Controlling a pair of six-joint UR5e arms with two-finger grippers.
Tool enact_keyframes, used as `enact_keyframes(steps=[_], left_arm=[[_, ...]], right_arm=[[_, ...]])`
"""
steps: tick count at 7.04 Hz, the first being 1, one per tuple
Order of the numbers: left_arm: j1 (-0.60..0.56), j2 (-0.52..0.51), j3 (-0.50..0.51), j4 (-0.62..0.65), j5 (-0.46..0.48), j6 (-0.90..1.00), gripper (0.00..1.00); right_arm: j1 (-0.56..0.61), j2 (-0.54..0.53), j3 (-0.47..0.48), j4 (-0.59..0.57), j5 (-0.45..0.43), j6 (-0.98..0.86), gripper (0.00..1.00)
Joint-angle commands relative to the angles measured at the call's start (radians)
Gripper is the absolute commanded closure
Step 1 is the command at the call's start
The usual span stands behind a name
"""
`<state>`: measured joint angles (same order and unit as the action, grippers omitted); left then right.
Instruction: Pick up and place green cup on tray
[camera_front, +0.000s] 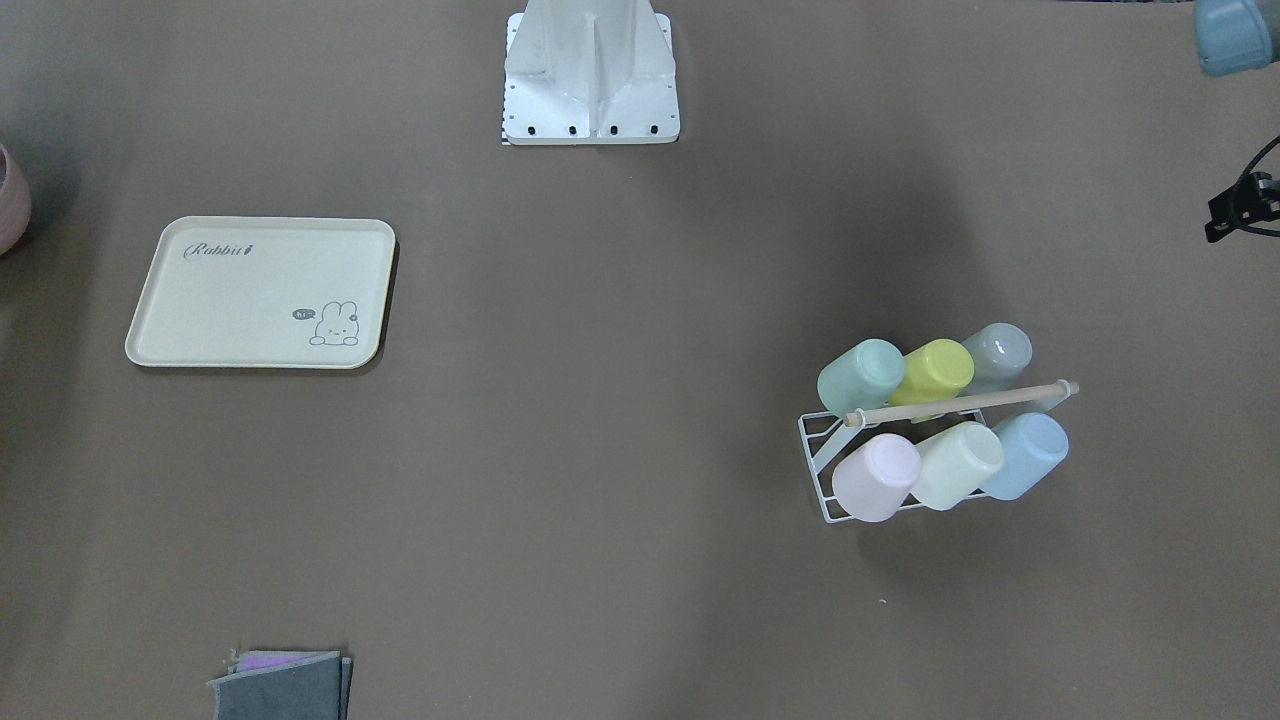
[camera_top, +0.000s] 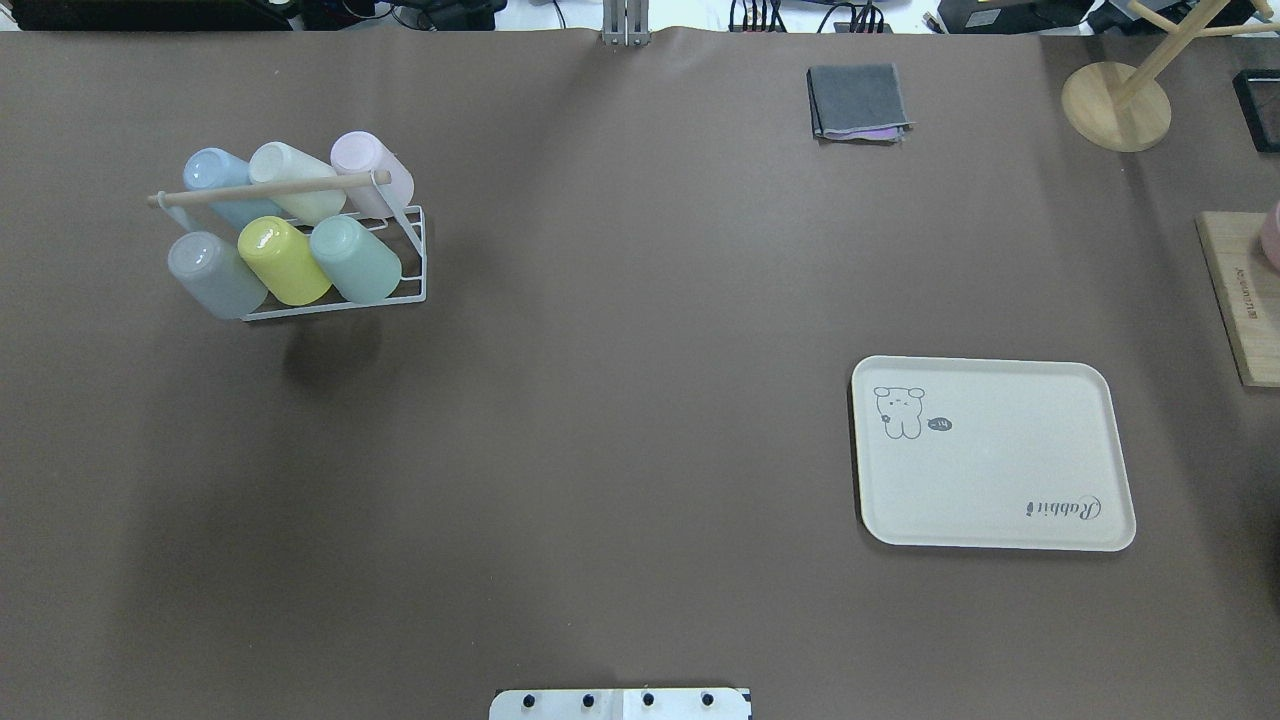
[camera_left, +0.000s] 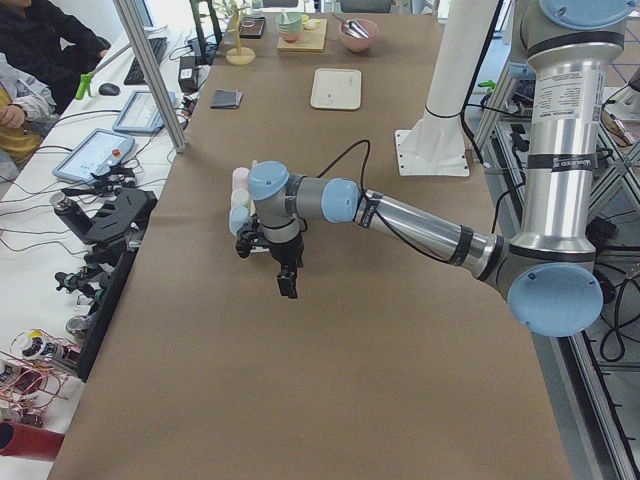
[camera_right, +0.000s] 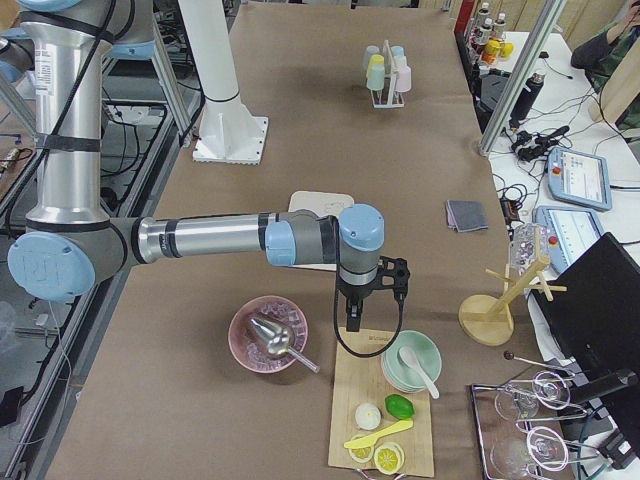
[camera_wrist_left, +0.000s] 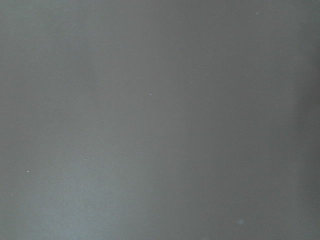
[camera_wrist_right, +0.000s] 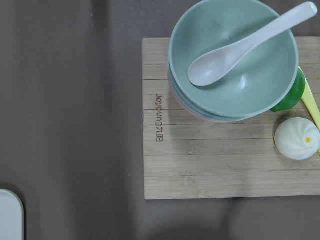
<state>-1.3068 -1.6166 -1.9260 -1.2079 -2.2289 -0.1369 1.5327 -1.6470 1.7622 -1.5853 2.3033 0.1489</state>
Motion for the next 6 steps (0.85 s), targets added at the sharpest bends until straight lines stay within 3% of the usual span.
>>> enact_keyframes(steps=[1, 4, 5, 6], left_arm=[[0.101, -0.151, -0.056, 0.187, 0.003, 0.000, 0.01], [0.243, -0.253, -0.143, 0.340, 0.142, 0.000, 0.01], [0.314, -0.347, -0.142, 0.461, 0.214, 0.076, 0.01], [0.410, -0.406, -0.145, 0.511, 0.354, 0.183, 0.01]], right_arm=[[0.000, 0.013, 0.002, 0.001, 0.001, 0.004, 0.00], [-0.008, 0.007, 0.068, -0.027, -0.012, 0.008, 0.00], [-0.009, 0.024, 0.074, -0.028, -0.013, 0.008, 0.00], [-0.010, 0.035, 0.085, -0.054, -0.010, 0.009, 0.00]])
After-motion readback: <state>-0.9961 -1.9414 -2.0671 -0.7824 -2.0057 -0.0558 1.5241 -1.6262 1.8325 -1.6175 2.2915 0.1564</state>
